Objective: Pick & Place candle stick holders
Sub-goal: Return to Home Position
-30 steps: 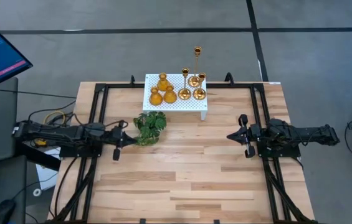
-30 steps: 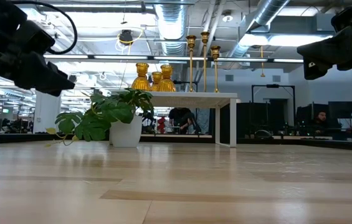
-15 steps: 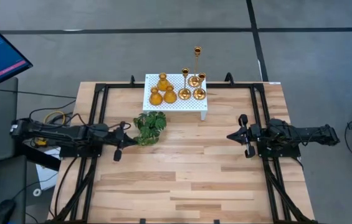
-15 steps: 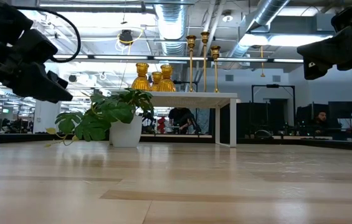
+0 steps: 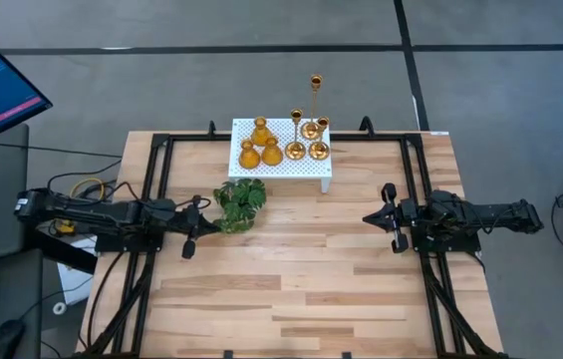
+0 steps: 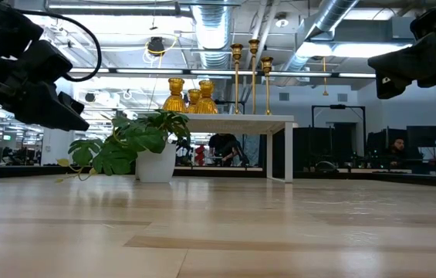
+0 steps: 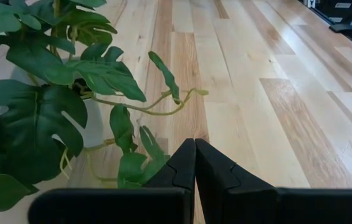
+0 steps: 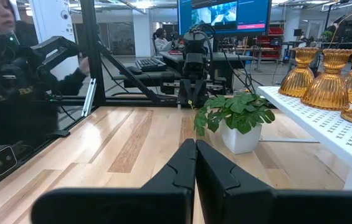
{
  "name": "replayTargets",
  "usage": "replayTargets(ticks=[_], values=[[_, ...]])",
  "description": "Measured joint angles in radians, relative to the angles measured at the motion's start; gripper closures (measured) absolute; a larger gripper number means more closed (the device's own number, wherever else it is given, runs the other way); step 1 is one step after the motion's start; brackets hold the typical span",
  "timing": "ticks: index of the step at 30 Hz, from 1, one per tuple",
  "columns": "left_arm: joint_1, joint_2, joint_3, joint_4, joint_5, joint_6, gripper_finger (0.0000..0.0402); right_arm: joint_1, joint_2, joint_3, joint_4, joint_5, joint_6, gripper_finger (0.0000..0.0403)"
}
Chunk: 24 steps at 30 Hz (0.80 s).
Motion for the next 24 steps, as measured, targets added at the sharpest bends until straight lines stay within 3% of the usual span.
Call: replayTargets(ticks=[24], values=[[0.0, 0.0, 0.0, 0.016, 0.0, 0.0, 0.0394, 0.0, 0.0, 0.0, 0.0, 0.0, 0.0, 0.0403]])
